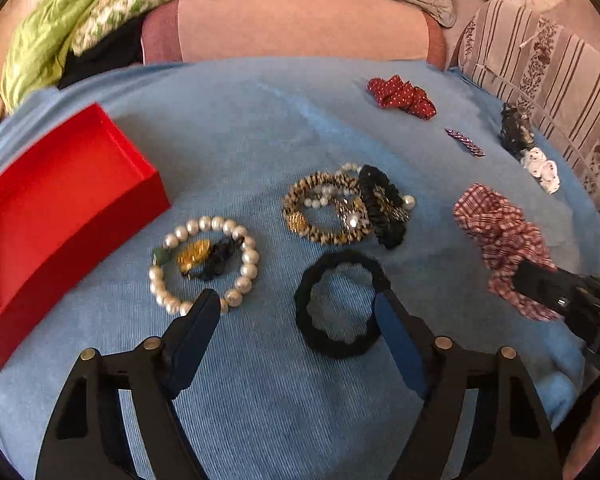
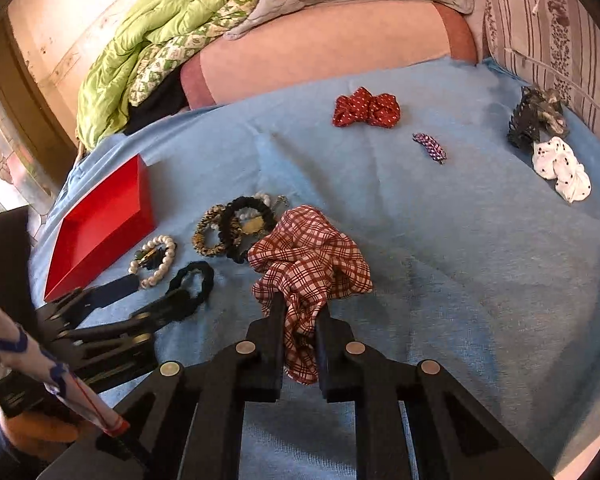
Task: Organize jewelry
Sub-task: 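Grasp the red plaid scrunchie with the right gripper while the left grasps the black hair tie, then carry both items into the red tray and open both grippers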
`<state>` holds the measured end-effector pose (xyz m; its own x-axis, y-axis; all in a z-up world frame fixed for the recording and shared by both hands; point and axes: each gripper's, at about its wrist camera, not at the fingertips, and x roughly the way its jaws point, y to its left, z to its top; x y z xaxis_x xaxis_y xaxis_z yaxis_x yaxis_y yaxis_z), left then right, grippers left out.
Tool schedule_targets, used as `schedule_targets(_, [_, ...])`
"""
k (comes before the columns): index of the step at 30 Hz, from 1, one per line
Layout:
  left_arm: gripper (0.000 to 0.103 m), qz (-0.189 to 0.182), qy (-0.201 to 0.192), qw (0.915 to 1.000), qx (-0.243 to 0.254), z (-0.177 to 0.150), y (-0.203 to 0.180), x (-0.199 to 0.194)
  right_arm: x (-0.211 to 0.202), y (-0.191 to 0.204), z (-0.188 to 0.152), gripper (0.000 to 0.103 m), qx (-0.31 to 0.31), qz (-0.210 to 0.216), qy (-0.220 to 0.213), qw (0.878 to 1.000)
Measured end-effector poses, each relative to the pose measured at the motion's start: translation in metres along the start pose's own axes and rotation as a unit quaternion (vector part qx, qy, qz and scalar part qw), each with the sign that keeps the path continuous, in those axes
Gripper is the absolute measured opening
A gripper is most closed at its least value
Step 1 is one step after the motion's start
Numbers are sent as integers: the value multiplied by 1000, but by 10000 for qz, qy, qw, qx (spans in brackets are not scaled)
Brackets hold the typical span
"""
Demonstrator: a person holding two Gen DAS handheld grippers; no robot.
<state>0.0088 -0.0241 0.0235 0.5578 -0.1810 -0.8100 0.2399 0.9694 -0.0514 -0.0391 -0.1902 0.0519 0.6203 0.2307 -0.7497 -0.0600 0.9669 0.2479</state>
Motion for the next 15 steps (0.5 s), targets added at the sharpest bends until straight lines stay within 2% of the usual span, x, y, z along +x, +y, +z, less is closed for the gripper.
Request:
schedule_targets(1, [55,-11,-6,10000,99,0,-4,1,-1,1,0,14,-7,24,-4,10000])
schedule_targets(2, [23,-95,41,9999,129,1,-6,2,-1,-1,0,14,1,31,-9,10000])
schedule_targets(3, [9,-243,132,9996,92,0,-5,5,-1,-1,1,14,14,37,-16,10000])
schedule_targets(7, [6,-348,75,9993,114,-3,-6,2,-5,-2,1,14,51,53,-89,9999])
schedule_targets(11, [6,-490,-143,9987,57,-2,-4,-14,-11,-1,0,14,16,34,-216,9998])
schedule_targets(15, [6,-468,-352,9983,9,3,3,-31,-15,4,0,14,-91,-6,-345,9994])
